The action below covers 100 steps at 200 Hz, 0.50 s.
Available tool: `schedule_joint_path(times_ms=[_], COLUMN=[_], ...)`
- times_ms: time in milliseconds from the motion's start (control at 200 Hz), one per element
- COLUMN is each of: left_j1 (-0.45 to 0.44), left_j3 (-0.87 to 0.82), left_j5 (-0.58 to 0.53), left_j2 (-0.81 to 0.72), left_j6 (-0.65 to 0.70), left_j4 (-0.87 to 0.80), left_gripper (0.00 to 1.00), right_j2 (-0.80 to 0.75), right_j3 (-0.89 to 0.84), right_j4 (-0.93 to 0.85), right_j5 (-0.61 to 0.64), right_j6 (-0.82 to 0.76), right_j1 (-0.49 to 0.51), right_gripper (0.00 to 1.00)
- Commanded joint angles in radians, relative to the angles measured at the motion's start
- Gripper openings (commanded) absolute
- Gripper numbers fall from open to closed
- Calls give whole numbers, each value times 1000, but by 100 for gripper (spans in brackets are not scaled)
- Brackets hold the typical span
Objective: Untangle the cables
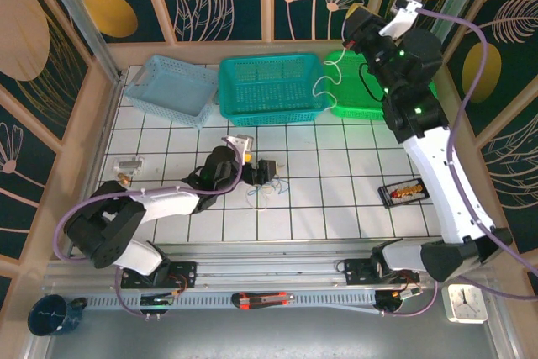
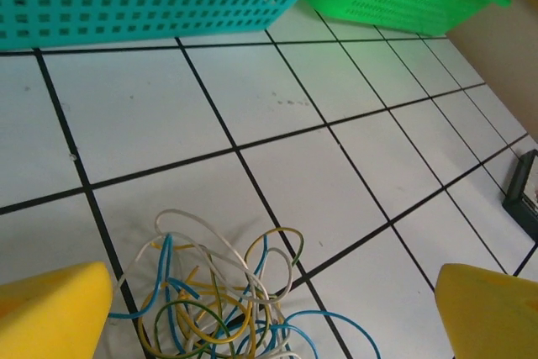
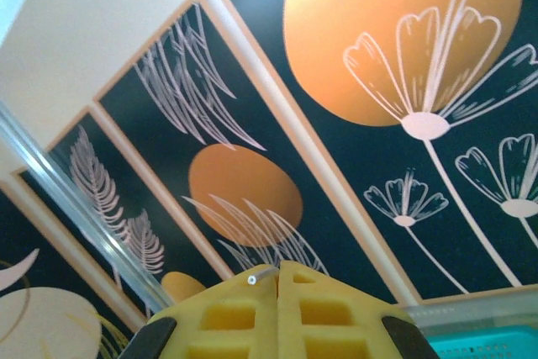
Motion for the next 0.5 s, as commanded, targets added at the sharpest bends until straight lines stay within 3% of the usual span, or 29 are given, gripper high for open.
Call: schedule_joint_path(times_ms=[0,180,495], left_j1=[5,5,4], left_j3=[49,72,33], left_j5=[-87,-148,-170], left_j2=[-42,-77,-81], left_j6=[-44,-108,-197], left_j4=[-103,-170,-83], left_gripper=[99,99,99], right_j2=[60,201,548], right_j3=[-13,11,118], right_j4=[88,150,251], right_j5=[-1,-15,-89], right_j6=[6,9,20], right_j1=[-13,-13,-13], right_gripper=[0,0,0])
